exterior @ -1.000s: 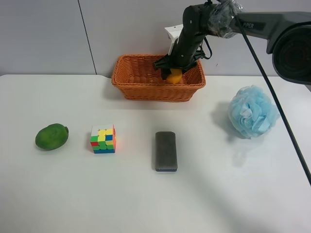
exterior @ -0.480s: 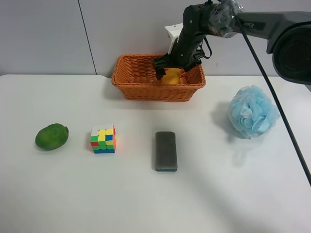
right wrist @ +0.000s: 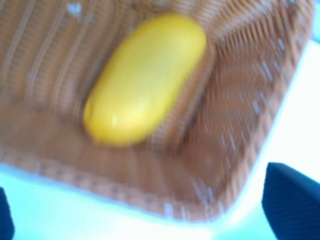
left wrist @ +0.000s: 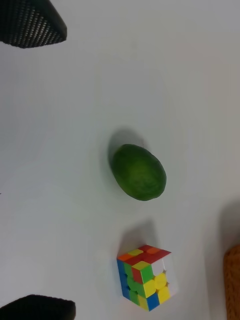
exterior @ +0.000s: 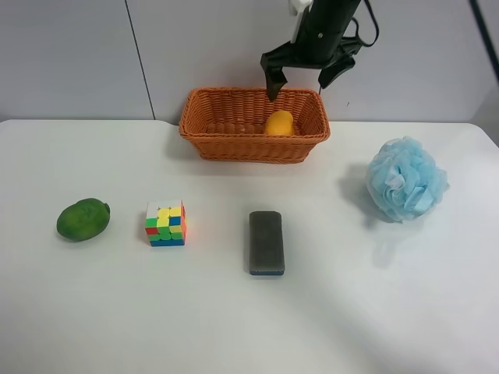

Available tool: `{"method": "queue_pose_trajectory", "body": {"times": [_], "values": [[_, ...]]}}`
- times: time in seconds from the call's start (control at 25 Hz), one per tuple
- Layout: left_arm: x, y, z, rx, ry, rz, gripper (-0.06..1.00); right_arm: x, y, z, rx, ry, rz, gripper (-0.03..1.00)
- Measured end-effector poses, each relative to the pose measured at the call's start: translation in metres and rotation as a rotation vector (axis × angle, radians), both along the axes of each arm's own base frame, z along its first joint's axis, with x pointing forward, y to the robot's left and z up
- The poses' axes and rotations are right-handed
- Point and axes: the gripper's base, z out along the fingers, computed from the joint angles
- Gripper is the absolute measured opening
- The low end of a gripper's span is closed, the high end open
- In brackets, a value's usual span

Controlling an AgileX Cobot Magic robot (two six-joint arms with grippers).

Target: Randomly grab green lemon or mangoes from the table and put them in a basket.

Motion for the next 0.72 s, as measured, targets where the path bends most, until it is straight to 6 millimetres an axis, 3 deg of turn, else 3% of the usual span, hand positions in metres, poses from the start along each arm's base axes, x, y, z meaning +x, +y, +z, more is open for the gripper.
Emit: {"method": "queue_pose_trajectory", "body": {"times": [0.28, 0.4, 0.56, 0.72], "values": [[0.0, 0.0, 0.0, 0.0, 0.0, 0.0, 0.99, -0.046, -0.016, 0.087, 0.051, -0.113, 0.002, 0.99], [0.0, 0.0, 0.0, 0.0, 0.0, 0.0, 0.99, -0.069, -0.02, 0.116, 0.074, -0.169, 0.015, 0.99], [0.0, 0.0, 0.0, 0.0, 0.0, 0.0, 0.99, -0.12, -0.028, 0.133, 0.078, -0.172, 0.047, 0.99], [0.0, 0.0, 0.0, 0.0, 0.0, 0.0, 0.99, -0.184, -0.043, 0.129, 0.064, -0.13, 0.087, 0.99]]}}
